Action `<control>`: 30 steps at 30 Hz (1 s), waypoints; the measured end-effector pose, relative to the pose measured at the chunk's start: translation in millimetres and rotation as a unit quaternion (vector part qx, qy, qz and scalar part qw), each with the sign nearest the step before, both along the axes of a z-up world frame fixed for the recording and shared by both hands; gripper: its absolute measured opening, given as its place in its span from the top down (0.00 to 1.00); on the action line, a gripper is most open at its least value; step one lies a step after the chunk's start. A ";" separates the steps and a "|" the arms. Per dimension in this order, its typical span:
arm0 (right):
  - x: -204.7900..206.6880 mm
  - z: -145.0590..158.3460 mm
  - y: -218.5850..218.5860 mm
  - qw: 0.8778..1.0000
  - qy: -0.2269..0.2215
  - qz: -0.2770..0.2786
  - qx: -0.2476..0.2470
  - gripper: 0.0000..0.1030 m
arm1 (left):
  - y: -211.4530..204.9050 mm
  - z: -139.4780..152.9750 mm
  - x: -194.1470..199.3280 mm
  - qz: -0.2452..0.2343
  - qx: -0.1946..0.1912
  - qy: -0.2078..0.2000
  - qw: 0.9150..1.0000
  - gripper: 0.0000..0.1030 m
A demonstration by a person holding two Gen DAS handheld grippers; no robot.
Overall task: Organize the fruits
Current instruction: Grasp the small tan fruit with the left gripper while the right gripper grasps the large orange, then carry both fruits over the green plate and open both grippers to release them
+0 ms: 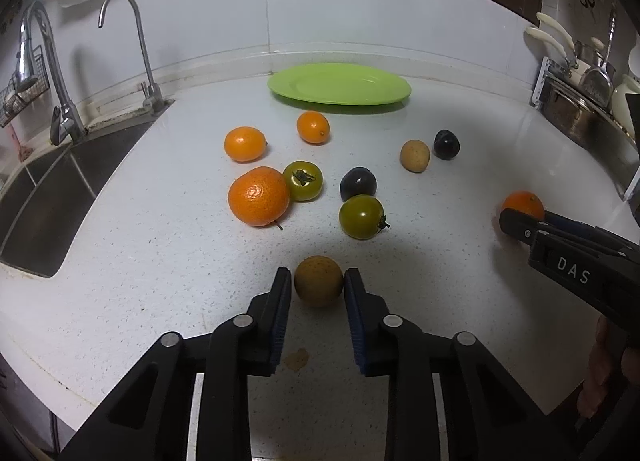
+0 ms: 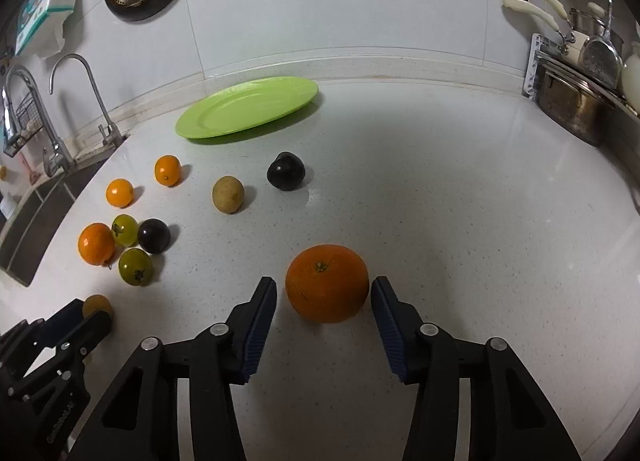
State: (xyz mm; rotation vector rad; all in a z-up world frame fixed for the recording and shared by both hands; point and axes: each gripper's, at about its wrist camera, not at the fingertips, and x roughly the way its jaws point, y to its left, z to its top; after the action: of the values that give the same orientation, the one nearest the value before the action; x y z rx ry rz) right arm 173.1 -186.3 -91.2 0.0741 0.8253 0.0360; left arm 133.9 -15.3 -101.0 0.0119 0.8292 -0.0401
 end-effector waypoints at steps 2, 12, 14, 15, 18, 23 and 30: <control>1.8 -1.0 -0.8 1.000 0.004 0.000 0.000 0.56 | 0.7 -1.0 1.5 -0.002 -0.004 0.005 1.000 0.74; 1.5 3.6 1.1 1.000 -0.003 0.011 0.009 0.58 | 1.8 11.1 2.1 -0.012 -0.005 -0.005 1.000 0.74; 0.2 10.0 3.6 1.000 -0.012 0.021 0.010 0.58 | 2.1 18.5 1.8 -0.016 -0.002 -0.013 1.000 0.74; -0.6 13.4 5.1 0.999 -0.017 0.025 0.011 0.58 | 2.5 21.8 2.1 -0.017 -0.002 -0.016 1.000 0.74; -1.4 24.0 10.0 0.999 -0.027 0.039 0.018 0.58 | 4.2 32.3 3.4 -0.021 -0.004 -0.026 0.999 0.75; 0.5 44.9 20.2 0.997 -0.051 0.061 0.020 0.58 | 7.9 55.9 12.9 -0.033 -0.003 -0.049 0.998 0.75; 15.5 70.7 33.7 0.994 -0.070 0.082 0.032 0.58 | 14.1 83.0 35.3 -0.057 0.002 -0.082 0.995 0.75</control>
State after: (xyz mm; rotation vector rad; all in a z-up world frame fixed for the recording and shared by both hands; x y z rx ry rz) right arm 188.7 -152.6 -20.5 0.0636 0.6894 0.2203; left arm 169.2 -1.2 -18.0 0.0663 0.6637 -0.1435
